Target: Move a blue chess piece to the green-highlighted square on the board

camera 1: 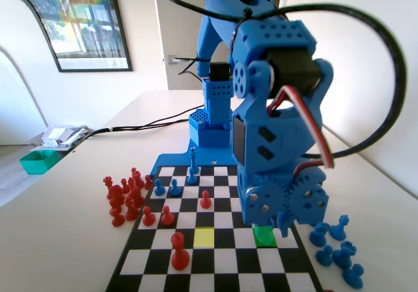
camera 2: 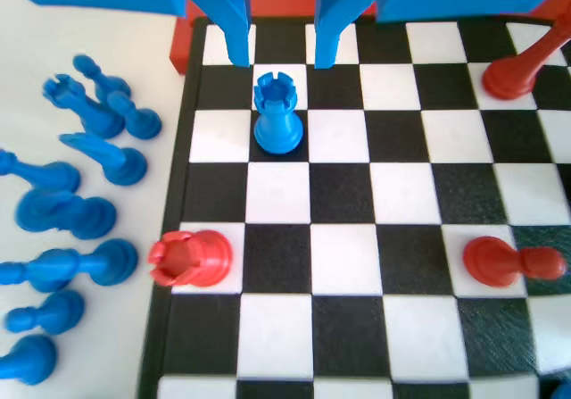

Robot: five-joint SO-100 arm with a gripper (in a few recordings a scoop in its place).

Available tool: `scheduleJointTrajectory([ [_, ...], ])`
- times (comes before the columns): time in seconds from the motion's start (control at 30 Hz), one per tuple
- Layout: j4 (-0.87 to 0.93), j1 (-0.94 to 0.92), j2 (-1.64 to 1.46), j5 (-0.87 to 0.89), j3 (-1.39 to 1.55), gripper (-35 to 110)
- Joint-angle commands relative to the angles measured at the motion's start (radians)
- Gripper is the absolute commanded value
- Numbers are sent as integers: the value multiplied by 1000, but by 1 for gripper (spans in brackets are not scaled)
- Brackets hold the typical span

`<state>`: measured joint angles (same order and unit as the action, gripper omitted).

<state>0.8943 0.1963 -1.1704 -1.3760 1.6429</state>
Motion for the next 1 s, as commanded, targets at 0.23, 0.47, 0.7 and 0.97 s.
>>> scheduleJointTrajectory([
  [0.23,244,-37,-307,-64,-123,1],
  [0.47,390,-112,-486,-196,-130,1],
  [0.7,534,-184,-699,-310,-114,1],
  [0.97,758,-215,-960,-408,-28,1],
])
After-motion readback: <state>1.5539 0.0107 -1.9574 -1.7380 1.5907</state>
